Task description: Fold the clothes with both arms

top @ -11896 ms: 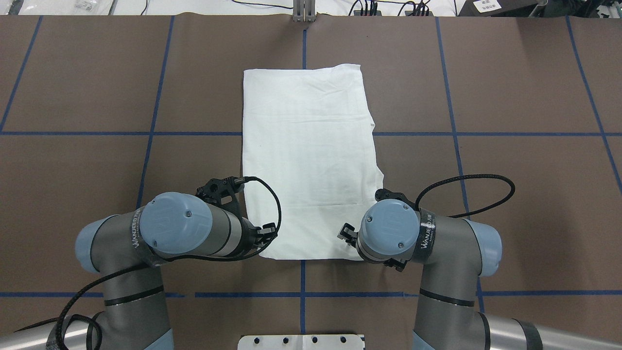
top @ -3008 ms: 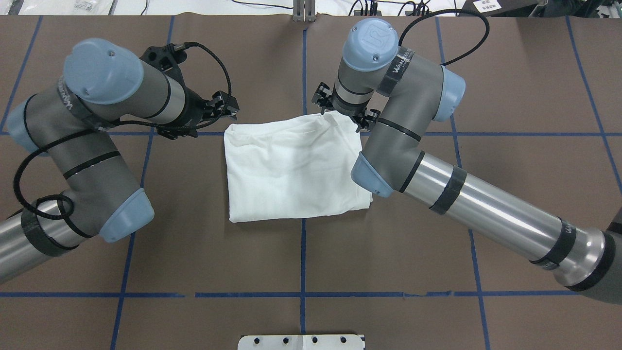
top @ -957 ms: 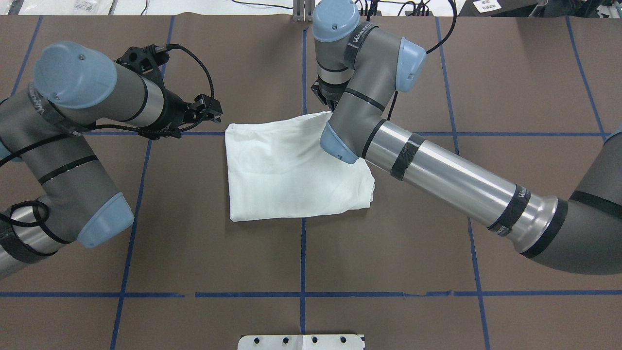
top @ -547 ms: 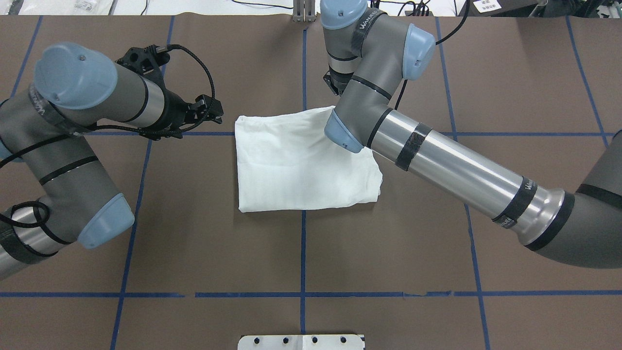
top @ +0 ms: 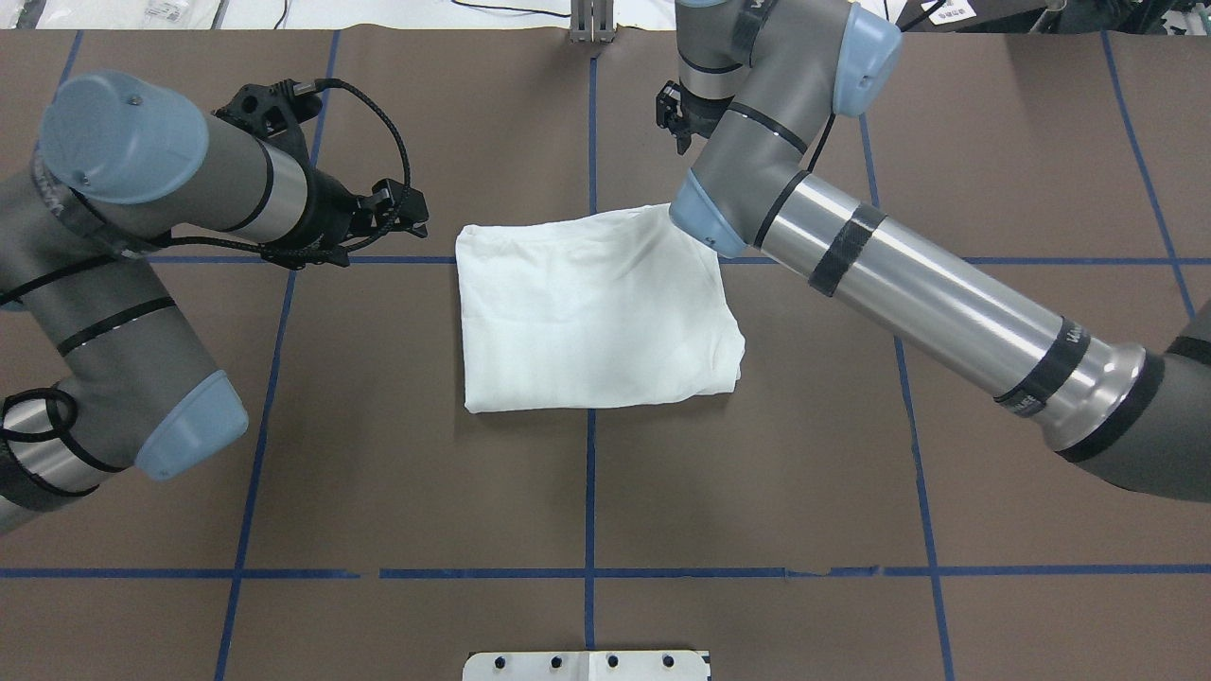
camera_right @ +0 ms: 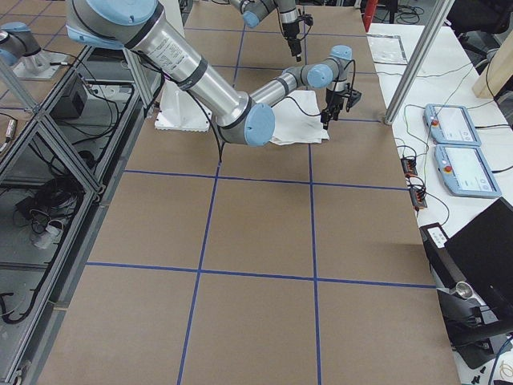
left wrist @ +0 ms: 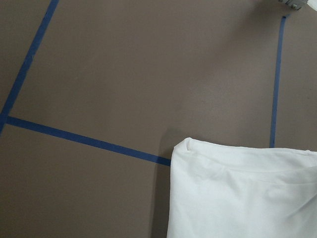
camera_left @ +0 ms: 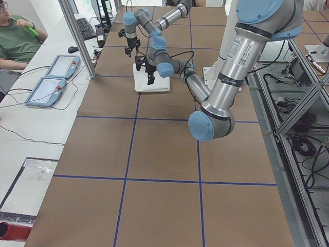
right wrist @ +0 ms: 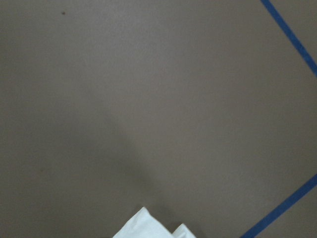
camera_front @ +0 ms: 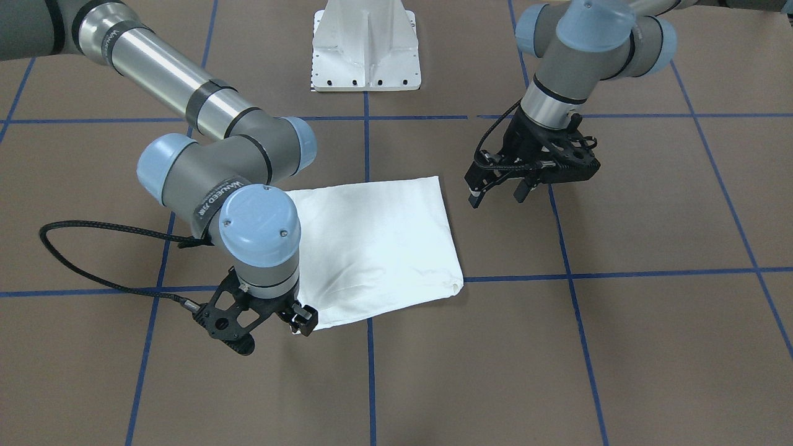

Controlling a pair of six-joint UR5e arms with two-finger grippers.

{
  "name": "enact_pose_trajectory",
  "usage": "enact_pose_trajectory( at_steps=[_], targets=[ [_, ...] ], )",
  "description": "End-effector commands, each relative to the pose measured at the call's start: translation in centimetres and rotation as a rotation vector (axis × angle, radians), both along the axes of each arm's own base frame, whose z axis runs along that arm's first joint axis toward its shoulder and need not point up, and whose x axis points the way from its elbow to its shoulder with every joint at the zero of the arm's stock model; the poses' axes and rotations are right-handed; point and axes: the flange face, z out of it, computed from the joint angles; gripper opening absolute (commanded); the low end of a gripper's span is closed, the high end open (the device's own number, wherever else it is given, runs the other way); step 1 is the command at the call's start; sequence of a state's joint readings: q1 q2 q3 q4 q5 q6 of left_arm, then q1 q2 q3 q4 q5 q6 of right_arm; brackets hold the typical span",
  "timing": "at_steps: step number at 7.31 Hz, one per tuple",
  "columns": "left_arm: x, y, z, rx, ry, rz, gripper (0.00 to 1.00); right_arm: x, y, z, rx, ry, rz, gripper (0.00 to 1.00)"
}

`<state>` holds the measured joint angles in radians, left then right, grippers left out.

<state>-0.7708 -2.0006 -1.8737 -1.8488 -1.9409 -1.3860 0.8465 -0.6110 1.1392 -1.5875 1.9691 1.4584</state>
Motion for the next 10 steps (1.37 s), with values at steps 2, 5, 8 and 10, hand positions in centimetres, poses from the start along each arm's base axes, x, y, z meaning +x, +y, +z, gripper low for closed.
enact_pose_trajectory(
  at_steps=[2, 5, 8, 10],
  targets=[
    [-13.8, -0.5, 6.0, 0.119, -0.078, 0.089, 1.0, 18.5, 2.7, 9.0, 0.26, 0.005, -0.219, 1.0],
    [-29.5, -3.9, 13.9, 0.3, -0.369, 0.211, 1.0, 32.4, 5.3, 14.8, 0.327, 0.069, -0.443, 1.0],
    [-40.4, -6.0, 24.7, 0.368, -0.518, 0.367, 1.0, 43.5, 8.6, 24.4, 0.407, -0.06, -0.622, 1.0],
    [-43.4, -1.4, 32.6, 0.458, -0.566, 0.572, 1.0, 48.7, 14.0, 33.0, 0.402, -0.071, -0.696, 1.0]
  ],
)
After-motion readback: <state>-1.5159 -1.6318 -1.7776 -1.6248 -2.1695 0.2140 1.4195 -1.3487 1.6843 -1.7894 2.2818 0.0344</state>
